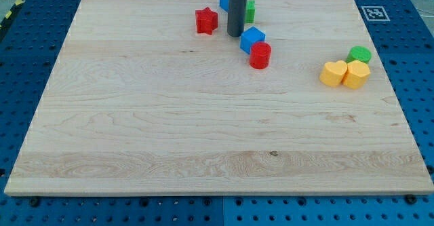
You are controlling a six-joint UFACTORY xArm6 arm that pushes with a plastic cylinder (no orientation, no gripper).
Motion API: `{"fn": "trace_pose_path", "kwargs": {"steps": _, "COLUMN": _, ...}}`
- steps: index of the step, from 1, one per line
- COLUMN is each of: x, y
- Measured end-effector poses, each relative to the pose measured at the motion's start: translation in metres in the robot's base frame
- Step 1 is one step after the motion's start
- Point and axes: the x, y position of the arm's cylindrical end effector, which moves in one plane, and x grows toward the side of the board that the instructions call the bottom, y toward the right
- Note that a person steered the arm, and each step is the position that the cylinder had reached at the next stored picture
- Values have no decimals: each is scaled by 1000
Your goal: Push the green star to the top right corner of the board
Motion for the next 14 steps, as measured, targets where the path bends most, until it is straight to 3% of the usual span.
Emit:
{"fn": "trace_pose_path", "kwargs": {"steps": 3, "x": -50, "y": -6}}
{"fn": "trace_pose_path", "kwargs": {"steps": 5, "x": -38, "y": 123}}
{"fn": "trace_pose_path", "kwargs": {"steps": 6, "x": -38, "y": 159}}
{"fn": "trace_pose_path", "kwargs": {"steps": 8, "x": -36, "y": 125}}
{"fn": "trace_pose_path", "kwargs": {"steps": 10, "x": -61, "y": 117}}
{"fn": "trace_pose_path", "kwargs": {"steps": 12, "x": -78, "y": 215}}
{"fn": "trace_pose_path", "kwargs": {"steps": 14, "x": -56, "y": 200}}
